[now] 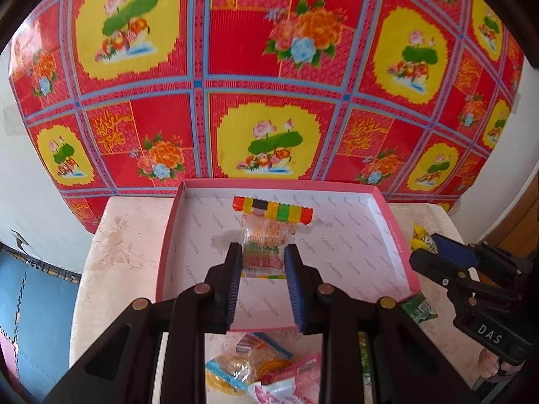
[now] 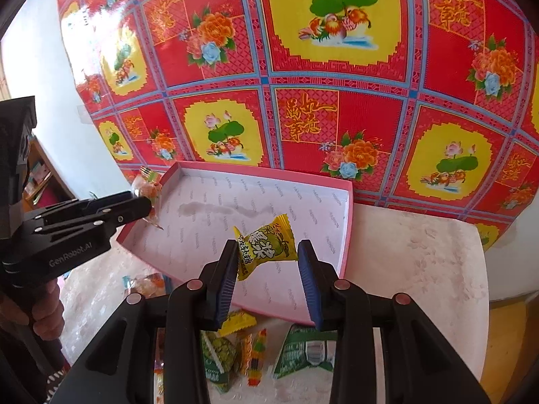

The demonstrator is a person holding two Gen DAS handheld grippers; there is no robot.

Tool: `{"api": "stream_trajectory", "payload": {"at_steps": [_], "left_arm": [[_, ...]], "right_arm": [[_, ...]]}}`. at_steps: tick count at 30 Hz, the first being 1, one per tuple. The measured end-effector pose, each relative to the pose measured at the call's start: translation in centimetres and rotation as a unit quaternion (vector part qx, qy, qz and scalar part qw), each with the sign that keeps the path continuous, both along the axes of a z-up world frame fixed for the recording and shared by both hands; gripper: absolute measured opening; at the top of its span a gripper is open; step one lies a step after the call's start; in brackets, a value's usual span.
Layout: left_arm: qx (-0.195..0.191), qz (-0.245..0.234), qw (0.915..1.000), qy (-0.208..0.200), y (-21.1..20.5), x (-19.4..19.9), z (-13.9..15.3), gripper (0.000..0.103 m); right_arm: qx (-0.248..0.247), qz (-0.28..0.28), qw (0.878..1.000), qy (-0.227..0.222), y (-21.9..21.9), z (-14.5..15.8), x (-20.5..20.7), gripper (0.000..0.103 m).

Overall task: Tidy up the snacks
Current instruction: 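Release the candy pack into the pink box while the right gripper releases the yellow candy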

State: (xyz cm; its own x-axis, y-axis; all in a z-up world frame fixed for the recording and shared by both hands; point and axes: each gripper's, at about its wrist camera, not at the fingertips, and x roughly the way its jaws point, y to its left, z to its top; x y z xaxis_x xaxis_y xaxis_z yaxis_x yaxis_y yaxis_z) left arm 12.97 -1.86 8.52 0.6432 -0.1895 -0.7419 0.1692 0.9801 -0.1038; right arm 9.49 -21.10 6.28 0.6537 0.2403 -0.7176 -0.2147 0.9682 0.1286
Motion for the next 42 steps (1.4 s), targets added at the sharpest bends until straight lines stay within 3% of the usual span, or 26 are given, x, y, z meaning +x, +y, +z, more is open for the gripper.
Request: {"api": "stream_trajectory", "payload": {"at_steps": [11, 20, 30, 42], "left_arm": [[0.011, -0.001, 0.9994, 0.033, -0.6, 3.4, -3.2, 0.027], [0.01, 0.001, 0.9986, 0.051, -1.3, 6.2, -5.1, 0.027], [0.045, -0.006, 0.9983, 0.037, -2.8, 7.7, -6.2, 0.027], [0.039, 0.005, 0.9985, 0.039, -3.5, 8.2, -6.9, 0.027]], "right_arm": [[0.007, 0.002, 1.0, 0.028, 0.0, -2.9, 3.4, 0.037], [0.008, -0.004, 1.0, 0.022, -0.1, -3.8, 6.0, 0.037], [0.004, -0.012, 0.999, 0.03, -0.4, -5.5, 8.2, 0.037], [0.009, -0.011, 0.999, 0.04, -0.6, -6.7, 9.1, 0.038]]}}
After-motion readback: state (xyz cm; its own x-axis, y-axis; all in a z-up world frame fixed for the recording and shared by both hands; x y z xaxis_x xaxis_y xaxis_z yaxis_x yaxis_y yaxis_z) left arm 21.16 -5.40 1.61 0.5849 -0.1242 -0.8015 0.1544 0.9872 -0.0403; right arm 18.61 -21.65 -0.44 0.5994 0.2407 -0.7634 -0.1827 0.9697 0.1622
